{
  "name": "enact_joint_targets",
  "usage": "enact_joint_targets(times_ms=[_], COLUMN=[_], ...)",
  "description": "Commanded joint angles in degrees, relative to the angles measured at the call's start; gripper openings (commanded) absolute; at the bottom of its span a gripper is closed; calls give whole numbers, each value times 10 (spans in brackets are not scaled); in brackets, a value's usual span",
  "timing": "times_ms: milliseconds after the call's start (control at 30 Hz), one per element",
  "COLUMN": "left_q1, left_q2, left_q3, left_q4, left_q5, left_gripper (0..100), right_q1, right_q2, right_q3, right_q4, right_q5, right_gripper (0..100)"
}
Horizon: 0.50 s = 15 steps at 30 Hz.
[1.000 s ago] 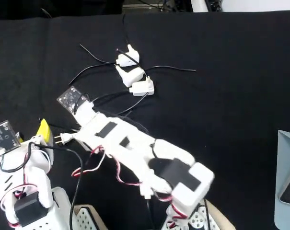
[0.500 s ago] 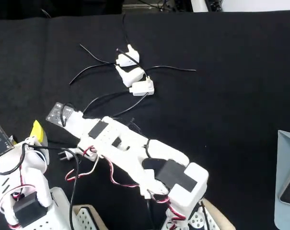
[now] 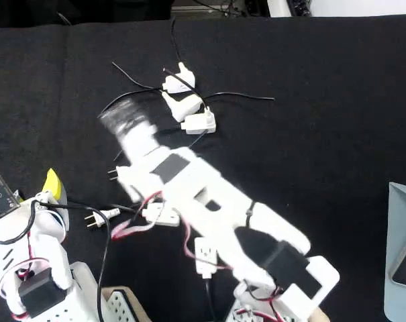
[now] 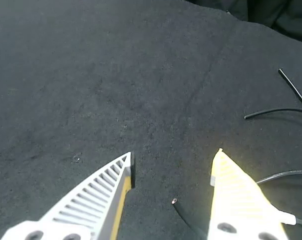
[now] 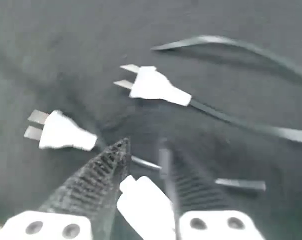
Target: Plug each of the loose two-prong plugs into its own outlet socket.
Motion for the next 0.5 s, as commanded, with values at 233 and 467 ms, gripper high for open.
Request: enact_joint_targets(times_ms=[233, 467], left_q1=[-5, -5], left_q2=[-2, -2], left_q3=[-2, 5], left_q4=[4, 1], left_q5=[4, 3], left_gripper=[257, 257], right_q1=[87, 127], right_q2=[105, 203], right_q3=[-16, -117], right_q4=[-109, -51], right_q5=[-308, -349], right_gripper=[208, 205])
